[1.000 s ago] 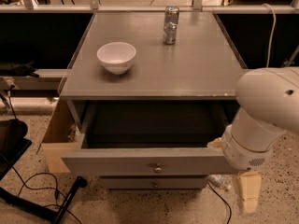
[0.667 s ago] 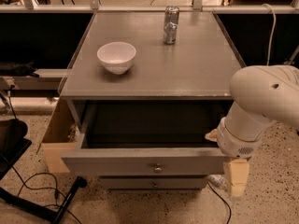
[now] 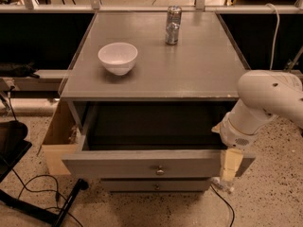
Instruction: Open top drawer
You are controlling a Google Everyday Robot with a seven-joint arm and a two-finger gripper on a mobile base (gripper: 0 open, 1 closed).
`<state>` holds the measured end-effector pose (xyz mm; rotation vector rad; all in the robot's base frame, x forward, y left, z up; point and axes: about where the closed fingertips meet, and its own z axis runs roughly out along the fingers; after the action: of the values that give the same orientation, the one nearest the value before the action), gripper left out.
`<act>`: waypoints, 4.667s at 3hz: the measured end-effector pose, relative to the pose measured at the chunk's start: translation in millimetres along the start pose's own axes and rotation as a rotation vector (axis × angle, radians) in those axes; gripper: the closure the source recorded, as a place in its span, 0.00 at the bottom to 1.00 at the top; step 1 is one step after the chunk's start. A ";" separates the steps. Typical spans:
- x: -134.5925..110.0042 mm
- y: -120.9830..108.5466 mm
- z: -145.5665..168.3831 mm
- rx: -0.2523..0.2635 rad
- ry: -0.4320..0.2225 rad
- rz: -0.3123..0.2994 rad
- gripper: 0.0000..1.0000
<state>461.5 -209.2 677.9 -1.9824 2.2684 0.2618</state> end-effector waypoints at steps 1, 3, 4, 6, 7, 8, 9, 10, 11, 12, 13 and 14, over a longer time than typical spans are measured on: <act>0.0 0.2 0.1 0.000 0.000 0.000 0.00; 2.6 73.2 26.6 -0.145 -0.023 -0.040 0.50; 2.6 77.9 22.9 -0.154 -0.021 -0.048 0.73; 13.9 100.2 16.7 -0.193 0.019 -0.079 1.00; 14.0 100.2 16.8 -0.193 0.019 -0.079 1.00; 20.5 113.8 14.5 -0.229 0.032 -0.092 1.00; 20.4 113.8 14.5 -0.229 0.032 -0.092 1.00; 24.9 125.4 12.5 -0.261 0.039 -0.101 1.00; 24.1 125.4 12.7 -0.261 0.039 -0.101 1.00; 24.1 125.4 12.7 -0.261 0.039 -0.101 0.86; 24.1 125.4 12.7 -0.261 0.039 -0.101 0.62; 24.1 125.4 12.7 -0.261 0.039 -0.101 0.39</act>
Offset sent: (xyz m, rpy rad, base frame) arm -0.0800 0.0147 -0.0470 0.0606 0.1599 0.0570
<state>333.7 -213.9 667.2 -2.2370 2.2473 0.5380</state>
